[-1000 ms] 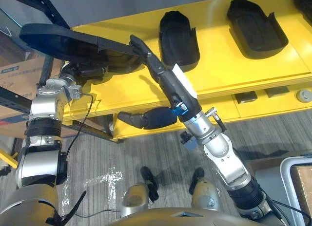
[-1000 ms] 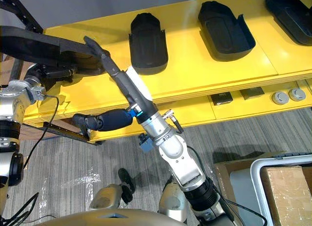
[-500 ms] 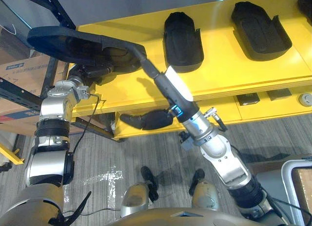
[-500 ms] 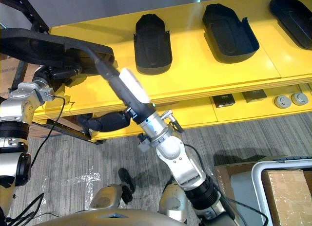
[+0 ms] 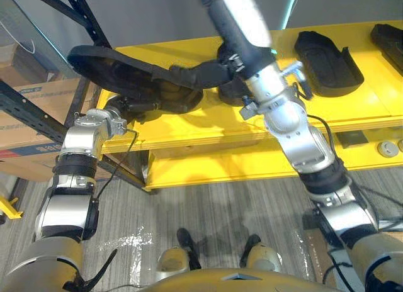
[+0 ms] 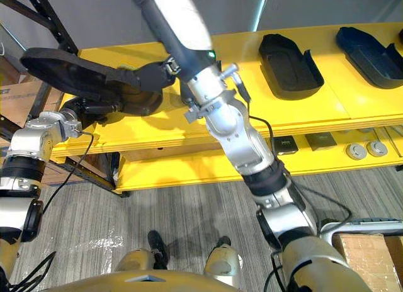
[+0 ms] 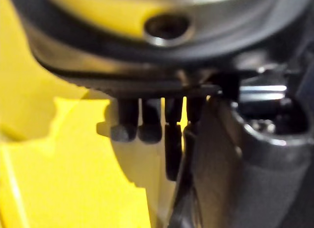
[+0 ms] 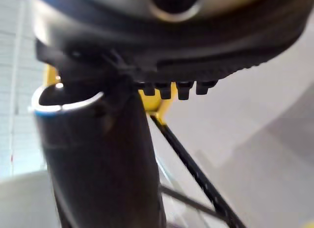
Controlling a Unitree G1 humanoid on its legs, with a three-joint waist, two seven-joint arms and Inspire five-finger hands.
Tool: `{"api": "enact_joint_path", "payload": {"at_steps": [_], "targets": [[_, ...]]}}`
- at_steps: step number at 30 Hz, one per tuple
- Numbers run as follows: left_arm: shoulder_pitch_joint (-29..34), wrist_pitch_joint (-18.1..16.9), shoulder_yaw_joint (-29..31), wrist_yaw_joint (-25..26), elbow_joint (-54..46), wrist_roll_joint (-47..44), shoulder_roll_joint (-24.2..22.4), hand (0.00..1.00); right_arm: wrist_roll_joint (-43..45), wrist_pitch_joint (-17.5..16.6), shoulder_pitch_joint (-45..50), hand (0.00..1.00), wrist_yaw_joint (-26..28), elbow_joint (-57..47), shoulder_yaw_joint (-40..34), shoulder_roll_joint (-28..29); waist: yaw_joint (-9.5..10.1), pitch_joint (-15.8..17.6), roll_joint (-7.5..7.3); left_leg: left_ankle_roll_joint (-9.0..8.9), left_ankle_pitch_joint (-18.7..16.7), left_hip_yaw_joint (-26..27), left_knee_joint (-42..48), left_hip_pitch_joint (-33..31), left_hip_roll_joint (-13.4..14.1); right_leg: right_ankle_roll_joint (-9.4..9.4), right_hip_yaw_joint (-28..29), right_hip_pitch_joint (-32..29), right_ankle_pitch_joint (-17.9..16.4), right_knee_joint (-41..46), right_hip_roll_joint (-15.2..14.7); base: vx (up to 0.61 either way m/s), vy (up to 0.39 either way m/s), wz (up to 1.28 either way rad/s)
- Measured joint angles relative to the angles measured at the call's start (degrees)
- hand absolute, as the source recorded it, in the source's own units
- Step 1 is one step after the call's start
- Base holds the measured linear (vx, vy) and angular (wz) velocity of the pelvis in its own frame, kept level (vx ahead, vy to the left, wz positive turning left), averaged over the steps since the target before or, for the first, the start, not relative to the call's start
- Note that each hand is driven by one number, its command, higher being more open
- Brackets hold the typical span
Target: Walk over and take three plastic housings, then place them on the shelf
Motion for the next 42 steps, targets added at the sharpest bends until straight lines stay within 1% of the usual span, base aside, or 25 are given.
{"api": "enact_joint_path", "payload": {"at_steps": [1,2,3,4,6,7,8,9,10,12,15,17,18,20,22,25,28,31,32,35,36,38,39,42], "targets": [[-1.3,0.7,-1.1,-0.1,0.0,0.0,-1.1,0.00,4.1,1.8,-2.8,1.00,4.7,4.7,2.0,0.1,0.85,0.0,0.00,-0.07,0.5,-0.7,-0.1,-0.3,0.1,-0.08,-0.8,0.2,0.0,0.0,0.1,-0.06,-0.009,0.20],[-1.9,0.9,-1.8,-0.1,0.0,0.1,-1.5,0.00,5.8,2.6,-3.6,1.00,6.4,6.3,3.0,0.3,1.27,0.0,0.00,-0.02,0.7,-0.9,-0.2,-0.4,0.1,-0.12,-1.0,0.1,-0.1,0.1,0.1,-0.06,-0.007,0.21],[-2.6,1.2,-2.7,0.0,0.1,0.1,-2.4,0.00,8.5,4.1,-5.0,1.00,9.7,9.4,4.7,1.0,2.12,0.0,0.00,-0.03,1.0,-1.2,-0.6,-0.4,0.1,-0.18,-1.4,0.3,-0.1,0.2,0.1,-0.05,-0.003,0.18],[-3.3,1.5,-3.0,-0.1,0.4,0.1,-3.1,0.00,10.6,5.9,-6.4,1.00,13.0,12.3,6.3,2.3,2.49,0.0,0.00,-0.14,1.4,-1.7,-1.1,-0.3,0.1,-0.19,-2.0,0.6,-0.1,0.2,0.1,-0.03,0.000,0.20],[-3.8,2.0,-3.3,0.8,1.2,0.0,-3.5,0.00,11.2,7.7,-8.3,1.00,14.8,15.4,7.0,4.0,2.84,0.0,-0.01,-0.14,1.7,-2.3,-1.2,-0.3,0.1,-0.19,-2.5,1.0,-0.1,0.2,0.1,-0.02,0.007,0.16],[-4.0,1.9,-3.4,1.4,1.3,0.1,-3.6,0.00,13.3,9.2,-11.1,1.00,16.7,17.8,6.6,4.5,3.47,0.0,0.00,-0.17,1.8,-2.6,-1.1,-0.2,0.1,-0.20,-2.8,1.4,-0.1,0.2,0.1,-0.02,0.012,0.13],[-4.0,1.9,-3.4,1.6,1.4,0.1,-3.7,0.00,14.2,9.6,-12.2,1.00,17.5,18.8,6.6,4.5,3.51,0.0,0.00,-0.19,1.9,-2.9,-1.1,-0.2,0.1,-0.20,-3.2,1.7,-0.1,0.1,0.1,-0.02,0.008,0.20],[-4.0,1.9,-3.4,2.2,1.4,0.3,-4.4,0.00,15.1,10.9,-13.4,1.00,19.2,19.4,6.6,4.6,3.74,0.0,0.00,-0.19,2.0,-3.5,-1.1,-0.2,0.1,-0.23,-3.8,2.2,-0.2,-0.1,0.1,-0.02,0.003,0.18],[-4.1,1.9,-3.4,2.4,1.4,0.3,-4.7,0.00,15.1,11.5,-13.8,0.00,19.6,19.5,6.6,4.6,4.02,0.0,0.00,-0.23,2.1,-3.6,-1.2,-0.2,0.1,-0.28,-3.9,2.2,-0.2,0.0,0.1,-0.02,0.005,0.17],[-4.5,1.9,-3.5,2.9,1.4,0.3,-5.4,0.00,15.1,12.1,-14.3,0.00,20.6,20.1,5.7,4.8,5.12,0.0,0.00,-0.40,2.5,-4.0,-1.3,-0.3,0.1,-0.39,-4.4,2.3,-0.3,-0.2,0.1,-0.04,0.013,0.11],[-4.8,1.9,-4.1,3.8,1.5,0.5,-5.5,0.00,13.3,14.7,-15.2,0.00,21.4,21.2,5.0,5.9,5.22,0.0,0.00,-0.58,3.3,-4.7,-2.2,-0.4,0.0,-0.49,-5.2,2.4,-0.3,-0.3,0.1,-0.04,0.012,0.11],[-5.8,1.9,-4.2,4.2,2.7,0.4,-6.4,0.00,11.0,15.9,-15.8,0.00,19.7,23.3,3.4,7.4,5.57,0.0,0.00,-0.58,3.5,-4.9,-2.4,-0.4,0.0,-0.48,-5.2,2.4,-0.3,-0.3,0.2,-0.04,0.011,0.04],[-6.8,1.9,-5.3,4.6,3.3,0.4,-7.0,0.00,9.1,16.7,-16.4,0.00,18.0,24.6,2.7,8.0,6.02,0.0,0.00,-0.55,3.7,-4.9,-2.6,-0.4,0.0,-0.46,-5.2,2.4,-0.3,-0.3,0.2,-0.03,0.007,0.01],[-7.7,1.9,-6.4,4.6,3.3,0.3,-8.1,0.00,7.5,17.2,-17.7,0.00,15.7,27.0,2.0,8.1,6.62,0.0,-0.04,-0.29,4.3,-5.0,-3.3,-0.4,-0.2,-0.58,-5.2,2.1,-0.2,-0.4,0.3,-0.04,0.011,0.02],[-8.3,1.9,-7.1,4.6,3.3,0.3,-8.5,0.00,7.2,17.9,-18.4,0.00,14.0,29.3,1.2,8.8,6.74,0.1,-0.08,-0.24,4.5,-5.0,-3.4,-0.6,-0.3,-0.64,-5.1,1.9,0.0,-0.5,0.3,-0.02,0.007,0.01],[-9.0,1.9,-7.7,4.0,3.3,0.1,-9.9,0.00,4.9,17.6,-18.9,0.00,11.1,31.8,0.1,9.8,6.76,0.2,-0.20,-0.18,4.5,-5.1,-3.5,-0.6,-0.4,-0.40,-5.0,1.9,0.3,-0.6,0.3,0.00,0.000,0.00],[-9.7,1.9,-7.8,3.5,3.9,0.0,-9.9,0.00,4.5,16.9,-19.1,0.00,10.4,32.4,-0.5,9.6,6.74,0.5,-0.34,-0.15,4.6,-5.2,-3.5,-0.6,-0.3,-0.44,-4.9,1.9,0.3,-0.6,0.5,0.00,0.000,0.00],[-11.0,1.9,-7.8,3.2,4.9,-0.2,-9.9,0.00,4.1,16.5,-19.1,0.00,9.6,33.5,-2.8,9.7,6.95,1.0,-0.53,-0.16,4.8,-5.6,-3.5,-0.9,-0.1,-0.63,-5.0,1.8,0.2,-0.6,0.9,0.00,-0.011,0.01],[-11.1,1.9,-7.8,3.4,4.9,-0.2,-9.9,1.00,4.2,16.4,-19.1,0.00,9.1,33.9,-3.2,9.8,6.97,1.0,-0.55,-0.17,4.8,-5.6,-3.5,-0.9,-0.1,-0.71,-5.0,1.7,0.2,-0.6,1.0,0.00,0.000,0.00],[-11.6,1.9,-7.8,4.2,4.9,-0.4,-9.8,1.00,5.0,16.4,-19.1,0.00,7.7,34.2,-3.6,9.8,6.98,1.3,-0.56,-0.25,4.9,-5.7,-3.5,-1.0,0.0,-0.94,-4.9,1.5,0.0,-0.3,1.1,0.00,0.000,0.00],[-13.4,1.7,-7.8,5.2,5.4,-0.5,-9.7,1.00,6.0,16.6,-19.8,0.00,6.2,35.3,-4.5,9.8,6.97,2.5,-0.59,-0.18,5.2,-5.9,-3.5,-1.2,0.1,-1.18,-5.0,1.3,-0.2,0.1,1.1,0.00,0.000,0.00],[-14.5,1.0,-7.7,6.2,5.6,-1.1,-9.1,1.00,8.4,17.0,-20.5,0.00,5.0,36.3,-5.5,9.6,6.86,2.9,-0.83,-0.08,5.4,-6.0,-3.5,-1.6,0.1,-1.37,-5.0,0.7,-0.3,0.6,1.0,-0.02,-0.011,0.01],[-16.1,-0.3,-7.4,6.9,5.9,-1.2,-8.3,1.00,10.8,18.0,-21.7,0.00,4.2,36.9,-7.1,9.0,6.75,3.9,-1.18,-0.06,5.6,-6.1,-3.5,-1.6,0.1,-1.51,-5.0,0.7,-0.4,0.9,1.0,0.00,0.000,0.00],[-17.2,-2.7,-7.3,8.1,5.9,-1.2,-7.1,1.00,14.8,18.5,-22.0,0.00,2.7,38.5,-9.2,8.8,6.61,4.4,-1.56,-0.05,5.6,-6.3,-3.5,-1.5,0.1,-1.59,-5.0,0.6,-0.5,1.2,1.0,0.00,0.000,0.00]]}}
